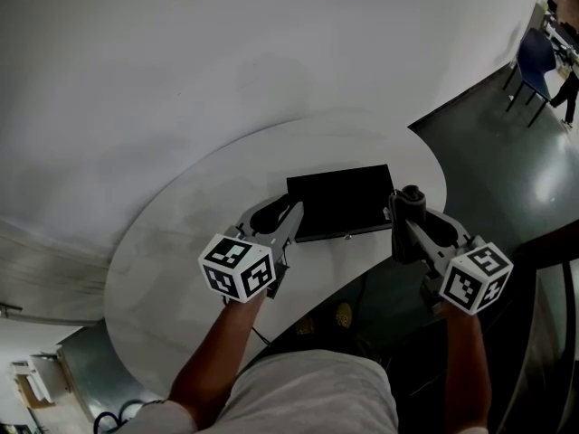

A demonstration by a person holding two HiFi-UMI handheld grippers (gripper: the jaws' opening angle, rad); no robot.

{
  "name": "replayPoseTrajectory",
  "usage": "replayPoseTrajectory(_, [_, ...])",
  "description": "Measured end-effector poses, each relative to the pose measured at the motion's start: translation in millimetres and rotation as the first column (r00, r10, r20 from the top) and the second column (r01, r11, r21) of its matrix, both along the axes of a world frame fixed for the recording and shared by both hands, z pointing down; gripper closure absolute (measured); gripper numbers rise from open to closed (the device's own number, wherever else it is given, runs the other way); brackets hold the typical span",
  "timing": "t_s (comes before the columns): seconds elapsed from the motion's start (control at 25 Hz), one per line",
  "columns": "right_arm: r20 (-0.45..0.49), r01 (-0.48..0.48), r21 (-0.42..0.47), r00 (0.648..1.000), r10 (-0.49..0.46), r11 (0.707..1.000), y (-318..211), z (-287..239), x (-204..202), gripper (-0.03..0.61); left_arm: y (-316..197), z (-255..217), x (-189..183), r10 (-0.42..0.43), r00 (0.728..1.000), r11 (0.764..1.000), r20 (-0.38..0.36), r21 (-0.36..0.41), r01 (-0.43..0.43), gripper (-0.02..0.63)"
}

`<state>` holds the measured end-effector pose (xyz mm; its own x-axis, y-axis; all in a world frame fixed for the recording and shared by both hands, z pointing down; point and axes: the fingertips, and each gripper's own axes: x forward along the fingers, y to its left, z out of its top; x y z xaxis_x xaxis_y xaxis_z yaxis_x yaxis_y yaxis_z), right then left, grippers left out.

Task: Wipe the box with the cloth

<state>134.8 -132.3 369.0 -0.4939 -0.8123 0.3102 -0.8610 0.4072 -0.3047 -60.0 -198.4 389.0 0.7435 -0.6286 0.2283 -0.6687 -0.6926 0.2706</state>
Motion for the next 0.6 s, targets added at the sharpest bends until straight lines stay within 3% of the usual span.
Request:
replayPoseTrajectory(0.24, [-0.053, 0.032, 0.139, 0.998, -0.025, 0.99, 8, -38, -16, 0.479, 23, -45, 23, 0.06, 0.996, 0.991, -0.066, 0.122, -0.052, 0.54])
replayPoseTrajectory(0.44, [-0.069, 0.061, 0.25, 0.997, -0.045, 0.966, 15, -63, -31, 0.479, 47, -76, 42, 0.135, 0.988, 0.963, -0.071, 0.245, -0.114, 0.563])
replayPoseTrajectory(0.6, [-0.061, 0.08, 0.32, 0.996, -0.064, 0.944, 18, -77, -37, 0.479, 54, -85, 54, 0.163, 0.983, 0.95, -0.089, 0.283, -0.132, 0.581])
